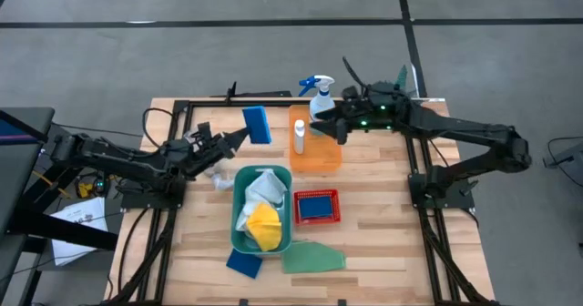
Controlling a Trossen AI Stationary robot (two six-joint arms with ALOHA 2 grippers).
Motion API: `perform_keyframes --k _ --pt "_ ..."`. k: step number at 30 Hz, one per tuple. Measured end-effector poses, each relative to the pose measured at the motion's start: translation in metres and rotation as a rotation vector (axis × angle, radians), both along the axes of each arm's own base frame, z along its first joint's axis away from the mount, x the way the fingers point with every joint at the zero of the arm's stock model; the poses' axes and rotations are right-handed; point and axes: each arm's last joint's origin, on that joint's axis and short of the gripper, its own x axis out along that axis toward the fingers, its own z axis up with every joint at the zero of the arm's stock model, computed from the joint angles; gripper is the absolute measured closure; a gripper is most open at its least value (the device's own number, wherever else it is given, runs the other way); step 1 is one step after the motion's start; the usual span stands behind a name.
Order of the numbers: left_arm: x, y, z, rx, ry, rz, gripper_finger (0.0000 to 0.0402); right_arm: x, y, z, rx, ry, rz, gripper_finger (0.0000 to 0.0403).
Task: Pick & Place Kitchen Items
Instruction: Put the blue sponge into the red bin
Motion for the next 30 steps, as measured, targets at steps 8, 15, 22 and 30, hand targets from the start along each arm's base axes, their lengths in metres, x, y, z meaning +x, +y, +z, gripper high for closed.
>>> perform_keyframes --k 8,15,22,30 --pt "0.000 0.005 0.001 -0.021 -0.031 0.117 0.0401 0.045 -0.009 0.001 0.116 -0.323 0.221 0.0117" --pt "0.000 0.005 0.001 -0.021 -0.029 0.115 0.0401 0.078 -0.010 0.000 0.179 -0.311 0.367 0.0117" --pt "0.000 0.005 0.000 -0.020 -0.023 0.115 0.0401 0.103 -0.003 0.012 0.157 -0.282 0.462 0.0117" --pt "0.001 0.005 -0.001 -0.019 -0.012 0.116 0.0401 0.112 -0.004 0.016 0.109 -0.146 0.466 0.0117"
